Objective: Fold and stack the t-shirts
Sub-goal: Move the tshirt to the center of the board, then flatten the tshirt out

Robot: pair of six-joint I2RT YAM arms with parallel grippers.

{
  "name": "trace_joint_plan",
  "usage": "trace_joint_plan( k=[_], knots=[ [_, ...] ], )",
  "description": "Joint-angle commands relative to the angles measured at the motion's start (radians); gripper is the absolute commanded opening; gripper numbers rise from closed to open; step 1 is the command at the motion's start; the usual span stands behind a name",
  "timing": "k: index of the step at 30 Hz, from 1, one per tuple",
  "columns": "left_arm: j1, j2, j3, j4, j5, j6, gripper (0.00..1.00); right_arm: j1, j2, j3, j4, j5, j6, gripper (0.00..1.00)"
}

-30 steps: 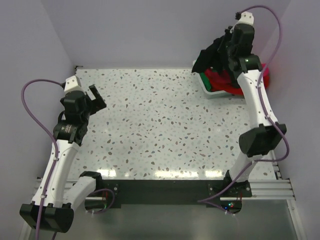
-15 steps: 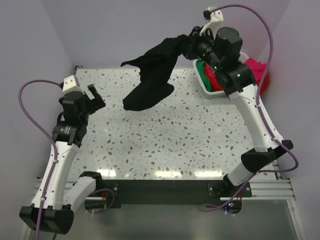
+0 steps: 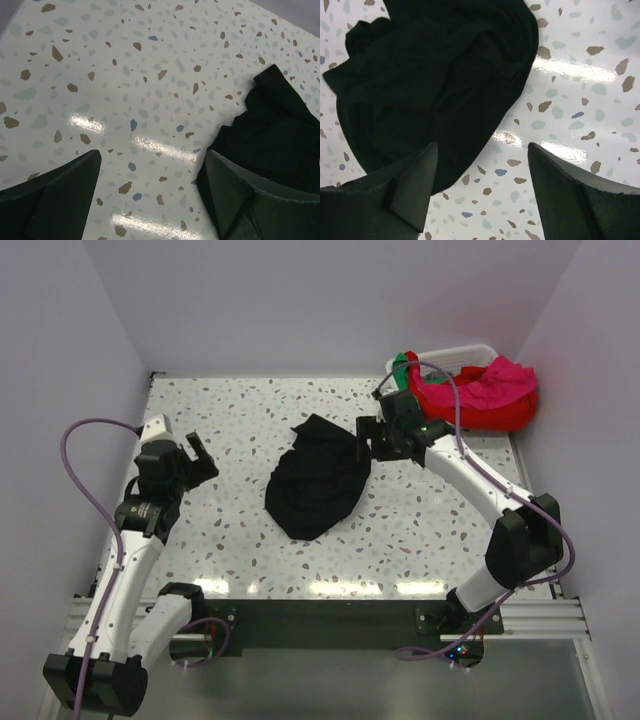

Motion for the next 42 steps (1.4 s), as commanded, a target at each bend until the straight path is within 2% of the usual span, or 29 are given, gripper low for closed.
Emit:
trace_joint_plan(
  k=[1, 6, 14, 19, 24, 30, 42],
  knots=[
    [0.005, 0.0, -0.048, 0.032, 0.1, -0.04, 0.9, 0.002, -0.074, -0.034, 0.051, -0.145, 0.005, 0.76],
    [0.005, 0.02, -0.077, 0.069, 0.146, -0.055, 0.9, 0.039, -0.038, -0.08, 0.126, -0.272, 0.03, 0.73],
    [0.002, 0.073, -0.173, 0.248, 0.351, -0.093, 0.86, 0.053, 0.051, -0.102, 0.214, -0.246, 0.137, 0.72],
    [-0.024, 0.213, -0.22, 0.388, 0.471, -0.132, 0.81, 0.053, 0.049, -0.091, 0.22, -0.223, 0.191, 0.72],
    [-0.102, 0.395, -0.178, 0.541, 0.505, -0.165, 0.77, 0.053, 0.02, -0.108, 0.192, -0.18, 0.19, 0.72],
    [-0.173, 0.562, -0.109, 0.589, 0.496, -0.193, 0.68, 0.051, -0.014, -0.114, 0.162, -0.156, 0.193, 0.72],
    [-0.179, 0.702, -0.1, 0.727, 0.511, -0.26, 0.54, 0.049, -0.046, -0.113, 0.122, -0.117, 0.148, 0.73]
  ],
)
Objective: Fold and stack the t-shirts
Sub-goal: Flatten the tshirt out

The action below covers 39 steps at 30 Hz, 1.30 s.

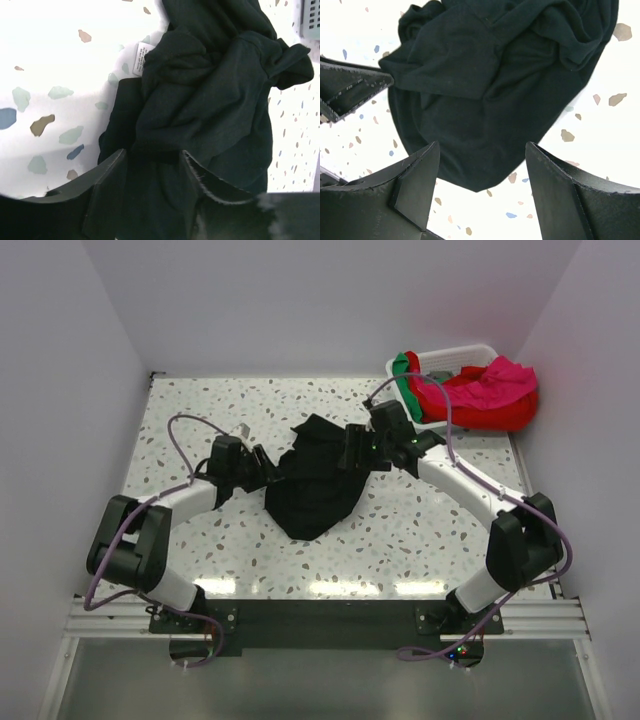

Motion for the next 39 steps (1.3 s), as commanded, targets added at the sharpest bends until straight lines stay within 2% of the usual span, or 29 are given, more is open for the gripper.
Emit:
trace_joint_plan(
  k=[1, 3, 6, 7, 9, 18, 27, 33, 34, 37, 38, 39],
  knots=[
    [-0.008, 0.029, 0.044, 0.113, 0.024, -0.032, 0.49, -0.005, -0.032, 0.006, -0.027, 0.027, -0.027, 0.73],
    [-0.011, 0.05, 0.052, 0.134, 0.034, -0.046, 0.45, -0.005, -0.027, 0.013, -0.037, 0.04, -0.035, 0.73],
    [-0.013, 0.055, 0.044, 0.186, 0.06, -0.078, 0.25, -0.017, -0.016, 0.009, -0.034, 0.033, -0.035, 0.73],
    [-0.013, 0.052, 0.044, 0.195, 0.059, -0.086, 0.12, -0.022, -0.012, 0.006, -0.033, 0.032, -0.033, 0.73],
    [-0.013, 0.02, 0.056, 0.193, 0.047, -0.098, 0.0, -0.046, -0.004, -0.001, -0.027, 0.017, -0.027, 0.73],
    [-0.005, -0.196, 0.173, 0.059, -0.102, -0.081, 0.0, -0.111, 0.066, -0.048, 0.033, -0.069, -0.019, 0.73],
    [0.006, -0.272, 0.176, -0.028, -0.099, -0.09, 0.0, -0.126, 0.246, 0.033, 0.104, -0.076, -0.041, 0.74],
    [0.013, -0.327, 0.219, -0.097, -0.128, -0.04, 0.0, -0.131, 0.367, 0.105, 0.125, -0.086, -0.044, 0.74],
    [0.019, -0.331, 0.224, -0.138, -0.128, -0.032, 0.0, -0.134, 0.381, 0.116, 0.128, -0.097, -0.045, 0.68],
    [0.041, -0.342, 0.233, -0.154, -0.128, -0.015, 0.0, -0.135, 0.424, 0.168, 0.127, -0.155, -0.044, 0.39],
    [0.053, -0.344, 0.245, -0.157, -0.13, -0.009, 0.0, -0.137, 0.425, 0.208, 0.114, -0.157, -0.042, 0.08],
    [0.068, -0.342, 0.257, -0.159, -0.13, -0.001, 0.0, -0.139, 0.422, 0.232, 0.099, -0.146, -0.042, 0.0]
  ],
)
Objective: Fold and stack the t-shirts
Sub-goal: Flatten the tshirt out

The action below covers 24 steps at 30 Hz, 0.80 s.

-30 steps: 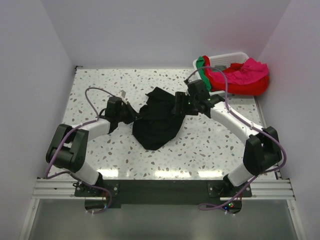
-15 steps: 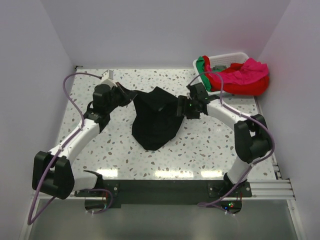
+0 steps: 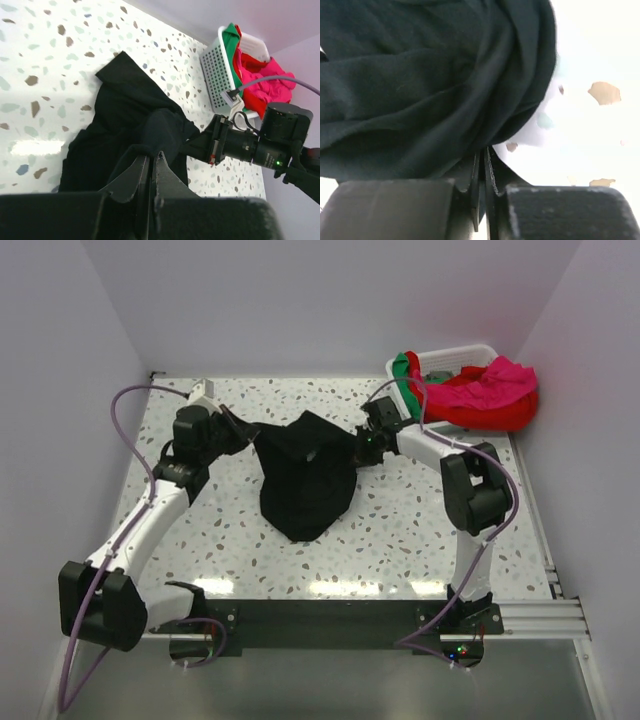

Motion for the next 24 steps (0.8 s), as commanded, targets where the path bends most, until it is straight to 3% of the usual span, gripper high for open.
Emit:
trace_joint_plan(
  k=[1, 8, 13, 19, 24],
  knots=[
    [0.086, -0.027, 0.083, -0.015, -0.02, 0.055, 0.0, -0.01, -0.01, 0.117, -0.013, -0.022, -0.004, 0.0],
    [0.242, 0.021, 0.469, -0.123, -0.078, 0.227, 0.0, -0.033, -0.126, 0.489, -0.146, 0.017, -0.085, 0.0],
    [0.275, -0.008, 0.617, -0.175, -0.182, 0.274, 0.0, -0.031, -0.295, 0.586, -0.153, 0.017, -0.087, 0.0],
    [0.274, -0.189, 0.52, -0.224, -0.351, 0.311, 0.0, 0.049, -0.56, 0.37, -0.158, 0.008, -0.193, 0.0],
    [0.275, -0.372, 0.257, -0.336, -0.431, 0.27, 0.0, 0.082, -0.729, -0.042, -0.281, 0.009, -0.196, 0.03]
  ],
)
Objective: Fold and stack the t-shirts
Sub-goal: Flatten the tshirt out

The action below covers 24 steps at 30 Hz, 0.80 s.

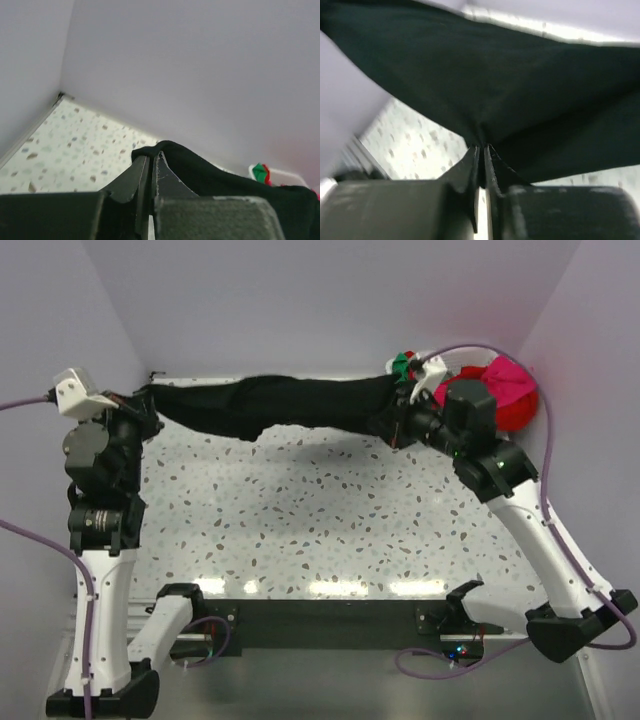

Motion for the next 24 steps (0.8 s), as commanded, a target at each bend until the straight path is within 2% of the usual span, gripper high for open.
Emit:
trace_joint_plan(
  k=[1, 2, 3, 6, 7, 9, 16, 24],
  knots=[
    [0.013, -0.058, -0.138, -0.154, -0.124, -0.011, 0.0, -0.008, 0.023, -0.238, -0.229, 0.056, -0.043, 0.11],
    [0.013, -0.086, -0.197, -0.18, -0.12, -0.02, 0.0, -0.008, 0.019, -0.307, -0.256, 0.073, -0.052, 0.23],
    [0.011, -0.095, -0.225, -0.203, -0.109, -0.028, 0.0, -0.01, 0.022, -0.329, -0.274, 0.101, -0.053, 0.5],
    [0.014, -0.109, -0.31, -0.263, -0.078, -0.033, 0.0, -0.01, 0.048, -0.328, -0.284, 0.155, -0.053, 0.7],
    [0.013, -0.104, -0.324, -0.281, -0.078, -0.028, 0.0, -0.01, 0.082, -0.316, -0.241, 0.161, -0.052, 0.74],
    [0.013, -0.082, -0.344, -0.288, -0.075, -0.018, 0.0, -0.011, 0.14, -0.263, -0.19, 0.179, -0.035, 0.75],
    [0.013, 0.001, -0.338, -0.294, -0.084, 0.045, 0.0, -0.011, 0.557, 0.066, -0.047, 0.138, -0.011, 0.73],
    [0.013, -0.011, -0.347, -0.282, -0.032, 0.042, 0.0, -0.01, 0.835, 0.24, 0.029, 0.018, -0.01, 0.7]
  ],
)
